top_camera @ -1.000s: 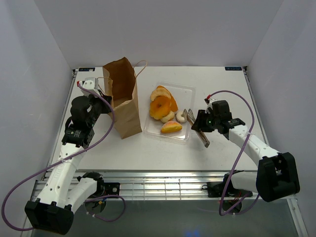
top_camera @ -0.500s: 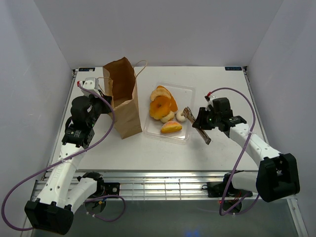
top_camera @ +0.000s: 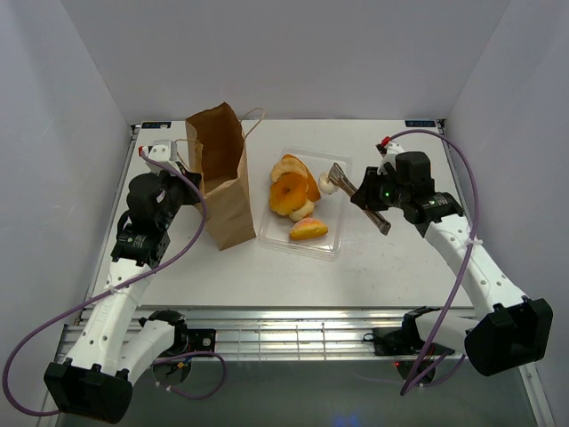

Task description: Place the fake bread into the paper bag

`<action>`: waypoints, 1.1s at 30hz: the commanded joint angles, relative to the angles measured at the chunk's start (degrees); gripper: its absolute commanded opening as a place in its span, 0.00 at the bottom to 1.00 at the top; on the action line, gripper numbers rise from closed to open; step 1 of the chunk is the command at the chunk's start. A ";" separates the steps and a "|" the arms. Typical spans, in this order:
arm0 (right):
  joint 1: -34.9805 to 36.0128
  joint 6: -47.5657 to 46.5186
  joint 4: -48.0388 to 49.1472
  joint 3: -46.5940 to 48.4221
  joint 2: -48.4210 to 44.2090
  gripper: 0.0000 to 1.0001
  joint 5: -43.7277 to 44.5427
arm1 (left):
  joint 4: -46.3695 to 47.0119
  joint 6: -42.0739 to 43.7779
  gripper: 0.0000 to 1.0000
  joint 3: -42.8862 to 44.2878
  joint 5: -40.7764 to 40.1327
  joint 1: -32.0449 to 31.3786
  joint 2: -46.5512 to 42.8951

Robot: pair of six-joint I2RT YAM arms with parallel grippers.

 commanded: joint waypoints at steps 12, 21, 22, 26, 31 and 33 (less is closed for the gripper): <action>0.56 -3.62 -9.14 17.62 -1.28 0.22 -3.61 | -0.36 0.42 0.00 0.17 -0.33 -0.51 -1.06; 5.65 -2.84 -10.64 29.92 0.82 0.22 -6.78 | -0.18 0.42 0.00 -0.01 -0.33 -0.69 -1.06; 6.36 -2.75 -10.64 31.07 1.35 0.22 -6.78 | -0.18 0.42 0.00 -0.01 -0.33 -0.77 -1.06; 10.14 -2.13 -10.56 37.49 4.50 0.22 -6.69 | -0.18 0.51 0.00 -0.01 -0.33 -0.77 -1.06; 16.73 -1.69 -10.03 47.67 9.34 0.23 -5.46 | -0.18 0.51 0.00 -0.01 -2.27 -0.77 -1.06; 19.27 -1.60 -9.42 49.88 12.15 0.23 -5.11 | -0.18 0.51 0.00 -0.10 -2.18 -0.77 -1.06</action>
